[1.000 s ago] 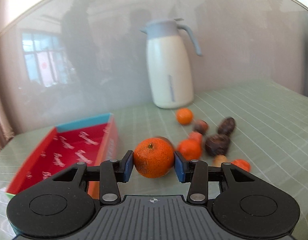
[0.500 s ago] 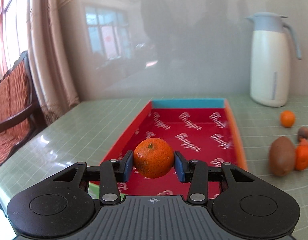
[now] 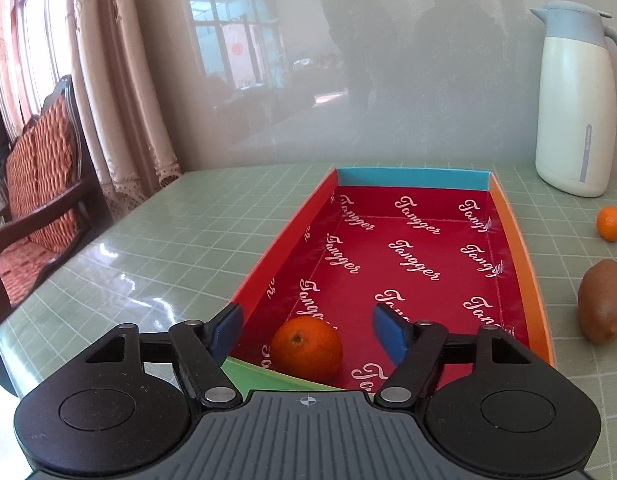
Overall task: Organize fruits
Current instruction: 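Carry the tangerine over the red box and open the left gripper, then grasp the orange fruit piece with the right gripper, then carry the orange piece into the red box and open the right gripper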
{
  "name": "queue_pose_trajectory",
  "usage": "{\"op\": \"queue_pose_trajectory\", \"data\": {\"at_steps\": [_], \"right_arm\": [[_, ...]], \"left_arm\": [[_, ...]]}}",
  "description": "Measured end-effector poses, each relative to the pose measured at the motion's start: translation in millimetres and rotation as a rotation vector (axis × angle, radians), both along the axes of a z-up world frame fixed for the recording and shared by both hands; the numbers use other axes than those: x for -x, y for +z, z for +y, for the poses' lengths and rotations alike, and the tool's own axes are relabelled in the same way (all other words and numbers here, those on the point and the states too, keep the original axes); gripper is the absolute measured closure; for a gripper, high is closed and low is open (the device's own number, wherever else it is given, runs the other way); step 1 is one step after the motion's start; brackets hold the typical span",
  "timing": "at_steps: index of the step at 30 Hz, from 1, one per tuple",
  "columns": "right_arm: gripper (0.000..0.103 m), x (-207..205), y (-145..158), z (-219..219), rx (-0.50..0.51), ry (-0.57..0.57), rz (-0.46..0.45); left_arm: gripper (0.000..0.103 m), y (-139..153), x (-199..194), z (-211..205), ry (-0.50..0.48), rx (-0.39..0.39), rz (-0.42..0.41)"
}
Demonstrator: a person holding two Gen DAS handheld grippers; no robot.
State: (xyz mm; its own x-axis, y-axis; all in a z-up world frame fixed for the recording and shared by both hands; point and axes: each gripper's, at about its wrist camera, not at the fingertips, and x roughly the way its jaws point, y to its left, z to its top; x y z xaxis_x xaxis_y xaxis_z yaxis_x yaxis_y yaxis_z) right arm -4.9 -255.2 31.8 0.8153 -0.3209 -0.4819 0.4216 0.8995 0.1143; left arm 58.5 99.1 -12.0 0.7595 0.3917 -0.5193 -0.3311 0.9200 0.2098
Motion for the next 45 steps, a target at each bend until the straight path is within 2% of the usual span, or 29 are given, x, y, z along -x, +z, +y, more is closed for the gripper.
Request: {"op": "queue_pose_trajectory", "data": {"at_steps": [3, 4, 5, 9, 12, 15, 17, 19, 21, 23, 24, 31, 34, 38, 40, 42, 45], "right_arm": [[0.0, -1.1, -1.6, 0.5, -0.007, 0.025, 0.005], [0.0, -1.7, -2.3, 0.9, -0.013, 0.039, 0.006], [0.0, -2.4, -2.9, 1.5, -0.02, 0.055, 0.007], [0.0, -6.0, -6.2, 9.4, -0.025, 0.12, 0.014], [0.002, -10.1, -8.7, 20.3, -0.008, 0.176, 0.022], [0.013, -16.5, -12.1, 33.4, 0.028, 0.227, 0.04], [0.027, -22.0, -15.4, 41.4, 0.042, 0.253, 0.064], [0.028, -27.8, -18.7, 47.9, 0.034, 0.283, 0.082], [0.035, -31.3, -21.3, 54.7, 0.024, 0.317, 0.089], [0.046, -34.7, -24.4, 61.4, 0.025, 0.34, 0.107], [0.048, -36.6, -26.3, 64.6, 0.026, 0.351, 0.117], [0.054, -44.3, -33.9, 77.6, 0.022, 0.401, 0.152], [0.064, -47.9, -37.9, 77.0, -0.005, 0.418, 0.156], [0.065, -52.5, -43.2, 78.2, -0.012, 0.421, 0.176], [0.067, -52.7, -43.3, 79.0, -0.008, 0.422, 0.172], [0.073, -52.7, -43.2, 80.8, -0.005, 0.427, 0.168], [0.073, -50.4, -42.4, 86.1, 0.029, 0.422, 0.163]], "left_arm": [[0.023, 9.6, 10.4, 1.1, 0.002, -0.011, -0.048], [0.013, 13.9, 15.7, 3.0, 0.011, -0.023, -0.069], [0.007, 18.2, 21.9, 5.9, 0.018, -0.03, -0.088], [0.006, 34.2, 44.7, 28.5, 0.055, -0.019, -0.148], [0.006, 41.1, 61.2, 57.8, 0.126, 0.005, -0.174], [0.006, 43.5, 76.2, 88.6, 0.189, 0.044, -0.183], [0.006, 44.7, 85.9, 105.5, 0.221, 0.08, -0.195], [0.006, 45.5, 95.9, 117.6, 0.256, 0.083, -0.22], [0.006, 45.2, 103.1, 126.2, 0.285, 0.074, -0.243], [0.006, 43.0, 106.1, 136.6, 0.314, 0.064, -0.251], [0.006, 41.5, 106.7, 140.7, 0.323, 0.063, -0.245], [0.006, 36.7, 113.2, 170.5, 0.382, 0.097, -0.244], [0.006, 36.0, 117.1, 175.2, 0.398, 0.103, -0.256], [0.006, 35.5, 121.7, 179.5, 0.421, 0.109, -0.267], [0.006, 34.4, 122.3, 181.7, 0.429, 0.11, -0.266], [0.006, 33.6, 122.2, 183.9, 0.432, 0.111, -0.261], [0.006, 32.8, 123.8, 187.2, 0.437, 0.117, -0.258]]}}
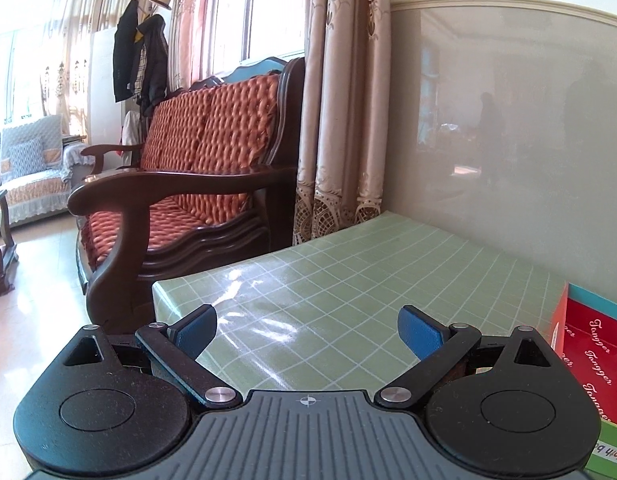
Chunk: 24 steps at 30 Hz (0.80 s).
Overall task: Organize fruits
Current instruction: 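Carry the orange piece into the red box and open the right gripper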
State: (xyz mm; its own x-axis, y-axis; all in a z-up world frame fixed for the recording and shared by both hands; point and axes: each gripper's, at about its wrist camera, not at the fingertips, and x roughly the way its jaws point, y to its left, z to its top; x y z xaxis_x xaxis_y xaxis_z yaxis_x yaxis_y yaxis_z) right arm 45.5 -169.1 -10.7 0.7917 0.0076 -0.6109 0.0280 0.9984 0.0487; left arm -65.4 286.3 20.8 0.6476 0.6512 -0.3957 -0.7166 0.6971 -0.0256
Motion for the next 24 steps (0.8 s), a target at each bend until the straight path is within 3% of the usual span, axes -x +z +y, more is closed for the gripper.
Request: {"op": "queue_pose_trajectory", "data": {"at_steps": [5, 10, 18, 24], "right_arm": [[0.073, 10.7, 18.9, 6.3, -0.044, 0.018, -0.125], [0.073, 12.2, 35.4, 41.6, -0.088, 0.154, -0.233], [0.073, -1.6, 41.9, 134.4, -0.07, 0.444, -0.231], [0.073, -17.9, 27.6, 170.9, -0.061, 0.512, -0.137]], "left_arm": [[0.006, 0.0, 6.8, 6.3, 0.028, 0.017, -0.015], [0.006, -0.3, 17.7, 13.6, 0.071, 0.015, -0.032], [0.006, -3.7, 31.0, 29.9, 0.115, -0.001, -0.016], [0.006, -4.2, 41.3, 41.7, 0.142, 0.0, -0.019]]}}
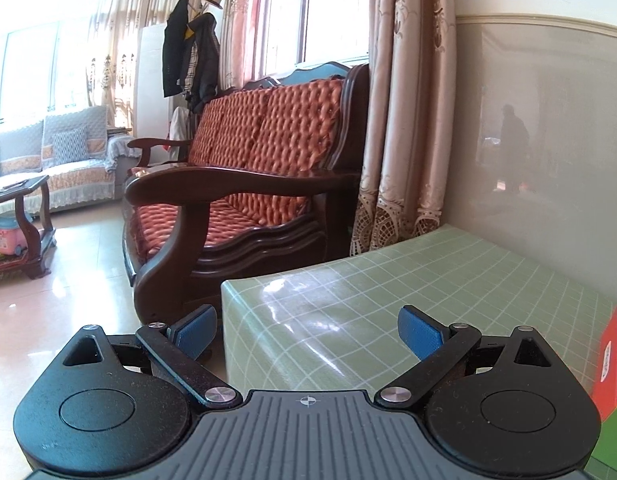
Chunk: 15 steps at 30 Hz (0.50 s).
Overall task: Organize fruits
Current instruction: 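Carry the orange piece into the red box and open the right gripper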
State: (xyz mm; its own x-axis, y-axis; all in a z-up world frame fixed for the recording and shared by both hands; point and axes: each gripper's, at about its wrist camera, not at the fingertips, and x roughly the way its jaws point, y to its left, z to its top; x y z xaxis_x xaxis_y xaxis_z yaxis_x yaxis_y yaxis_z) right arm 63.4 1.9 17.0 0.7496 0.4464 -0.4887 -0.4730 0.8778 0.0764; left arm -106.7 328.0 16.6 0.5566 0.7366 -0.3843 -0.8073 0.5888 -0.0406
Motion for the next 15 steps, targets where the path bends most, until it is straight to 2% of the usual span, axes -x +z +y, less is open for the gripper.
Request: {"op": "queue_pose_trajectory", "data": {"at_steps": [10, 15], "right_arm": [[0.07, 5.5, -0.8, 9.8, -0.025, 0.023, -0.002], [0.069, 7.6, 5.9, -5.3, -0.06, -0.029, -0.034]], "left_arm": [[0.006, -1.9, 7.7, 18.5, 0.034, 0.016, 0.001], [0.006, -1.5, 1.6, 11.2, 0.007, 0.014, 0.006]]}}
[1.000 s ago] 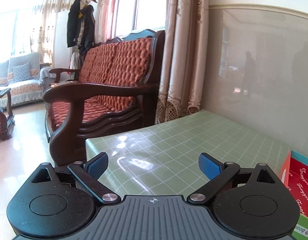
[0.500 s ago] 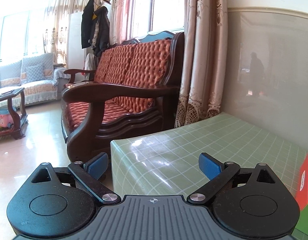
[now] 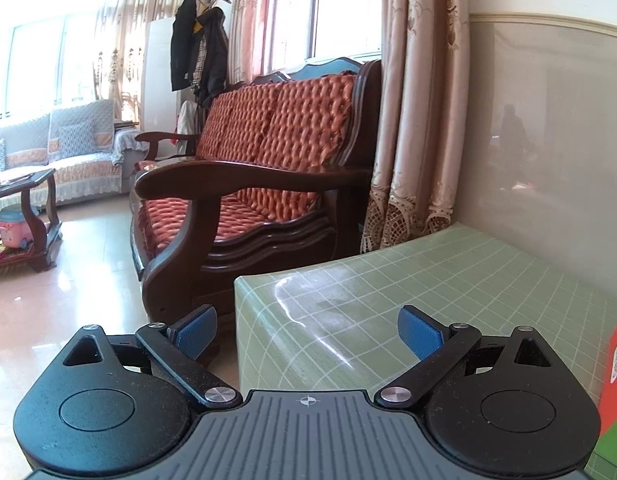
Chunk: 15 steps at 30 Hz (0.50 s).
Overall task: Organize fruits
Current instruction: 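Carry the orange piece into the red box and open the right gripper, then move the left tool back and grasp the brown kiwi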
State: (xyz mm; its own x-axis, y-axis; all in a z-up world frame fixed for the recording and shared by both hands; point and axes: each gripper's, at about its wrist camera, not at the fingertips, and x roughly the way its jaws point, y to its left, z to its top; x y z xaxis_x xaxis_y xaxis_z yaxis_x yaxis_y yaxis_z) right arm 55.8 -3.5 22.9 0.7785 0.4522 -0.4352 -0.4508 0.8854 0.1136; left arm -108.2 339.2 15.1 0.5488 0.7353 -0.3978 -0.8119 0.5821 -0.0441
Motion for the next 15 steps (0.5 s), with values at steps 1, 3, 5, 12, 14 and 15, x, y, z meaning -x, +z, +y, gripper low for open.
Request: {"op": "queue_pose_trajectory", "data": {"at_steps": [1, 3, 5, 12, 14, 15], "right_arm": [[0.069, 0.1, 1.8, -6.0, -0.009, -0.02, -0.007], [0.069, 0.8, 5.7, -21.1, -0.023, -0.07, -0.026], [0.068, 2.4, 10.3, -38.8, -0.038, -0.128, -0.045], [0.064, 11.1, 21.5, -113.8, -0.061, -0.398, -0.087], [0.059, 14.6, 21.8, -136.3, -0.054, -0.491, -0.087], [0.058, 17.2, 22.2, -146.6, -0.048, -0.534, -0.09]], "left_arm": [[0.006, 0.4, -2.0, -3.9, -0.01, -0.006, 0.002], [0.006, 1.7, -5.5, -11.4, -0.029, -0.018, 0.005], [0.006, 2.4, -9.3, -22.1, -0.055, -0.034, 0.009], [0.006, 7.1, -28.6, -66.4, -0.175, -0.065, 0.018], [0.006, 7.9, -35.8, -81.3, -0.217, -0.068, 0.023], [0.006, 7.8, -39.3, -89.6, -0.237, -0.072, 0.026]]}}
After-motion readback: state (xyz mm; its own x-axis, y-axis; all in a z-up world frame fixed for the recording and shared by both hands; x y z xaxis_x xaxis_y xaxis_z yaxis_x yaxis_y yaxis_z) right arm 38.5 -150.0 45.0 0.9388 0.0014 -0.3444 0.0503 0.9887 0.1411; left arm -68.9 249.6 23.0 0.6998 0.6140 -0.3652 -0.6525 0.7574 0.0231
